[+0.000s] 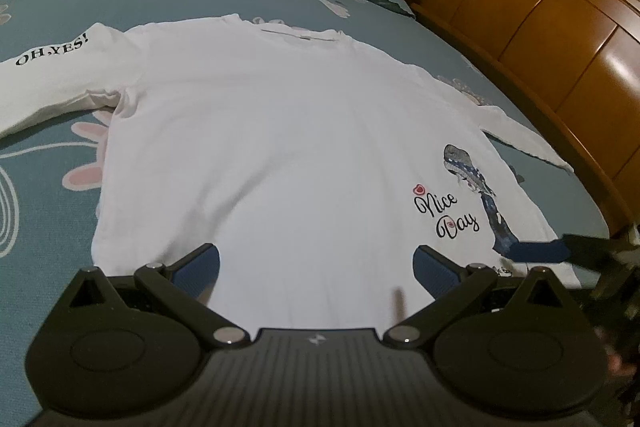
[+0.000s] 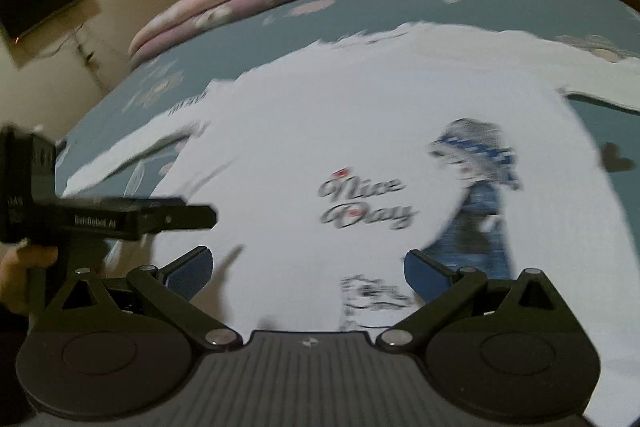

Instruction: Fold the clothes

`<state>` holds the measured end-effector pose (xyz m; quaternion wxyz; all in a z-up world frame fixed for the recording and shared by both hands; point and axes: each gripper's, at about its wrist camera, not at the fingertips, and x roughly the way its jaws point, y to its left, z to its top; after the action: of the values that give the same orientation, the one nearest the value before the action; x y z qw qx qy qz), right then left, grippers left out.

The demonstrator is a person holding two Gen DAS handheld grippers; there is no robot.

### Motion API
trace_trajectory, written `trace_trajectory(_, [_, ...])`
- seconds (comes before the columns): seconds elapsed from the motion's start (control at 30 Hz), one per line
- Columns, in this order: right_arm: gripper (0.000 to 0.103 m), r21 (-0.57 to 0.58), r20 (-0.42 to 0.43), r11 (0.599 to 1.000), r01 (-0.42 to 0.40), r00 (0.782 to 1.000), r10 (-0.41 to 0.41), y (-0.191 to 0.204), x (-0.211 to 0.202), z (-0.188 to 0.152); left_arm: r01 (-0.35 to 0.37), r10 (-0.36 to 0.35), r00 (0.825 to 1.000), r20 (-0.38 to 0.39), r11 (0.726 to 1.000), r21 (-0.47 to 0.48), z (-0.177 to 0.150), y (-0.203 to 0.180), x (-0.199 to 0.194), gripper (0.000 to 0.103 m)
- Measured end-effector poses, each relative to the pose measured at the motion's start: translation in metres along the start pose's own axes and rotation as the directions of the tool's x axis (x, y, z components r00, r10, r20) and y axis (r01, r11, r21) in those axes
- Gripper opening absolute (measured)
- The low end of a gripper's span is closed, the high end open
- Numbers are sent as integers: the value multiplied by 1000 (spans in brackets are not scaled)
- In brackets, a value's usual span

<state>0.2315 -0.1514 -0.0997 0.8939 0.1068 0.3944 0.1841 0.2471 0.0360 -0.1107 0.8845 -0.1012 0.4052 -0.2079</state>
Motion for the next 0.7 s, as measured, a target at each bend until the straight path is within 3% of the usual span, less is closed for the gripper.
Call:
trace_trajectory(0.17, [103,-61,24,996,65,998,-64,-3,9,-5,12,-12,1000,3,1000,-11,-1,3,-1,102])
trace_trajectory(0.3, [103,40,33,986,163,986,-164,-45,-3,-5,14,-14,1000,2,1000,-14,-1,3,-2,102])
trace_trajectory(0.47, [103,175,30,942,287,955,-296,-88,-34,-13,13,-13,1000,2,1000,-19,-1,3,-2,102])
trace_trajectory(0.57, [103,264,26,936,234,968,-249,-91,-52,-22,7,-7,1000,2,1000,-14,-1,2,-1,102])
trace_trajectory(0.7, [103,263,45,964,39,998,-53,-57,-62,-33,2,-2,1000,4,1000,-8,-1,1,0,102])
